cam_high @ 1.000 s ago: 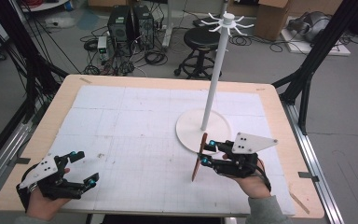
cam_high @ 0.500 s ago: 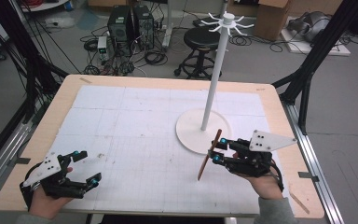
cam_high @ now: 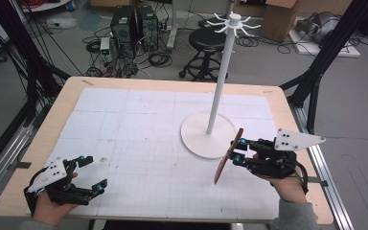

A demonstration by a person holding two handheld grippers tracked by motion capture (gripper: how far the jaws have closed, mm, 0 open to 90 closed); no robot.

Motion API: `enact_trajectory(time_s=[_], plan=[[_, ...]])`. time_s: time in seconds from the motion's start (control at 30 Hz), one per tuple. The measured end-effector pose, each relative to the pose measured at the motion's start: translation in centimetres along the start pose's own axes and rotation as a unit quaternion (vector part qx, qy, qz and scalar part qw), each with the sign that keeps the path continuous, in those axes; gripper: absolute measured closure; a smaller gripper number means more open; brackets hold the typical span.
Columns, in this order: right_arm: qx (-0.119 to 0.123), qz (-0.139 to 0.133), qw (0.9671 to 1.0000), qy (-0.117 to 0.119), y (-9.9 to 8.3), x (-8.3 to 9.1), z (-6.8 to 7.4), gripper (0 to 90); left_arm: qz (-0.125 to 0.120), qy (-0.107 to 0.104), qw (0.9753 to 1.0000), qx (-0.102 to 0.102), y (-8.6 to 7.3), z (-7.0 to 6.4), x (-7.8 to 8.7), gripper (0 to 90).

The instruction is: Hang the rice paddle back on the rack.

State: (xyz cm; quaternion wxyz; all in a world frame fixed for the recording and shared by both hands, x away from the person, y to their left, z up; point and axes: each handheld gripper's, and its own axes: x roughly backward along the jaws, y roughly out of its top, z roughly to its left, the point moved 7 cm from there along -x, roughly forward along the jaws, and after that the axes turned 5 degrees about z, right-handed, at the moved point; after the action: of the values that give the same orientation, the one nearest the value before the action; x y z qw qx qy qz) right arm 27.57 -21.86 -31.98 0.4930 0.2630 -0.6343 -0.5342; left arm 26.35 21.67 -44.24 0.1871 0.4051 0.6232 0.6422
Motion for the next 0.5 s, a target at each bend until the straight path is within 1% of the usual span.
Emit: enact_trajectory(time_s=[0.03,0.13,0.23,0.27,0.33,0.4,0.5], plan=[[0.0,-0.003,1.0,-0.005,0.0,0.7,-0.6,64.1,-0.002,0.001,1.0,0.004,0.0,0.0,0.1,2.6],[-0.003,-0.008,0.9999,-0.009,-0.1,1.2,-1.0,64.1,-0.005,0.0,1.0,0.004,0.1,0.0,0.3,2.6],[-0.004,-0.021,0.9997,-0.013,0.0,2.0,-1.5,64.1,-0.007,0.001,1.0,0.006,0.1,0.0,0.4,2.6],[-0.002,-0.025,0.9996,-0.012,0.0,2.4,-1.7,64.1,-0.006,0.0,1.0,0.006,0.1,0.1,0.4,2.6],[0.0,-0.028,0.9995,-0.012,0.1,2.6,-1.9,64.1,-0.006,0.002,1.0,0.008,0.0,0.1,0.4,2.6],[-0.002,-0.028,0.9996,-0.005,0.3,2.9,-2.1,64.1,-0.005,0.002,1.0,0.008,0.0,0.1,0.4,2.6],[0.004,-0.025,0.9997,0.003,1.0,3.4,-2.8,64.1,-0.007,0.003,0.9999,0.006,0.0,0.1,0.5,2.6]])
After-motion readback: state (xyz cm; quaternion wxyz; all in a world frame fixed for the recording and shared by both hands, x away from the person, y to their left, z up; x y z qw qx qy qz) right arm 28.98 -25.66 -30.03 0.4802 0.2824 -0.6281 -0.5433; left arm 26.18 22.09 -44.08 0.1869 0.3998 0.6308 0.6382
